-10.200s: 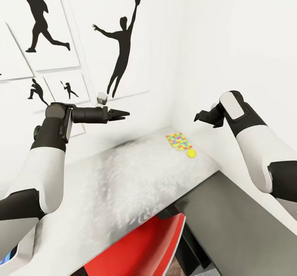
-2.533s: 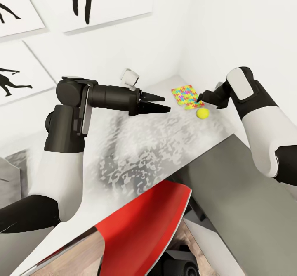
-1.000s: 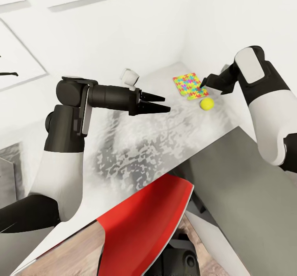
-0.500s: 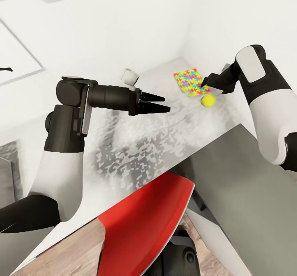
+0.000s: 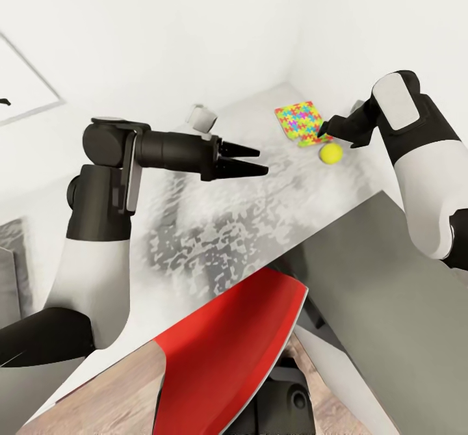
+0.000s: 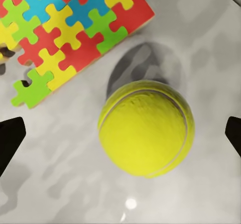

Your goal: Put all the toys in the child's room - the three board games (two on the bed and one on the table), the two jigsaw puzzles on the table, and the tennis ball on the table - inside the toy box on the table in the child's room.

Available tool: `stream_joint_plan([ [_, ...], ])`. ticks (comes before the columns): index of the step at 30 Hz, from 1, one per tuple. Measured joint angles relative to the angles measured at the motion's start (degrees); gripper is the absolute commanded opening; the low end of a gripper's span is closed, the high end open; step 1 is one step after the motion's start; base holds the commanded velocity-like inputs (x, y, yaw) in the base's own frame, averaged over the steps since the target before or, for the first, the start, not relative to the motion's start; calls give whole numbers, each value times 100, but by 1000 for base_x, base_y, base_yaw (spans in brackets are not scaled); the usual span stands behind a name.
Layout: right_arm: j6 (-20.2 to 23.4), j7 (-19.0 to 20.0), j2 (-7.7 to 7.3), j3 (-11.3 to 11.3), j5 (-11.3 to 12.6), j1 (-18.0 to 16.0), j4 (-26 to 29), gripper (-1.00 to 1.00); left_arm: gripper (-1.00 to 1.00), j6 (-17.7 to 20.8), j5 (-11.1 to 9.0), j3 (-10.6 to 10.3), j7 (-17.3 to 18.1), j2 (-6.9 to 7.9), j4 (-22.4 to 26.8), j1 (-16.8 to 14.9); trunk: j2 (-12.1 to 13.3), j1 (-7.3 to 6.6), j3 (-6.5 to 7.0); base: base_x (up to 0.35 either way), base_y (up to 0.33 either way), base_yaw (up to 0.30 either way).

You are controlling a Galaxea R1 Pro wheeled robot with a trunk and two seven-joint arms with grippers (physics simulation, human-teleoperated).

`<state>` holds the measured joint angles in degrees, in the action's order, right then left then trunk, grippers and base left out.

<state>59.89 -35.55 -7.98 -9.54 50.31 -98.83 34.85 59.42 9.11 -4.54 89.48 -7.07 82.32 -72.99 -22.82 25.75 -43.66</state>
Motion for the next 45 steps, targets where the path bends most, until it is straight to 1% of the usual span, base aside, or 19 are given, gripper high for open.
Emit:
stream_joint_plan([
  [5,0,0,-1,-5,-2,2,0,100,100,0,-16,11,0,-2,163,-15,0,0,-48,0,0,0],
  [8,0,0,-2,-7,-2,5,0,100,100,0,-64,15,0,-10,198,-25,0,0,-76,0,0,0],
  [10,0,0,-2,-8,-1,6,0,100,100,0,-125,16,0,-13,213,-47,0,0,-95,0,0,0],
  [11,0,0,-2,-8,0,7,0,100,100,0,-204,15,0,-15,222,-99,0,0,-105,0,0,0],
  [15,0,0,-2,-9,-2,14,0,100,100,0,-375,12,3,-11,233,-282,0,0,-143,0,0,0],
  [17,0,0,-2,-9,-1,15,0,100,100,0,-408,10,5,-12,235,-333,0,0,-162,0,0,0],
  [28,0,0,-1,-8,-3,17,8,100,100,-1,-457,-9,8,-3,239,-418,0,0,-265,0,0,0],
  [37,0,6,-10,-9,-3,25,41,100,100,-1,-458,-23,8,-1,239,-422,0,0,-287,0,0,0],
  [38,0,7,-10,-9,-3,25,41,-100,100,-1,-458,-23,8,-1,239,-422,0,0,-287,0,0,0],
  [45,0,12,-16,-7,-7,26,44,-100,100,-1,-454,-24,7,7,239,-422,-1,0,-288,0,0,0],
])
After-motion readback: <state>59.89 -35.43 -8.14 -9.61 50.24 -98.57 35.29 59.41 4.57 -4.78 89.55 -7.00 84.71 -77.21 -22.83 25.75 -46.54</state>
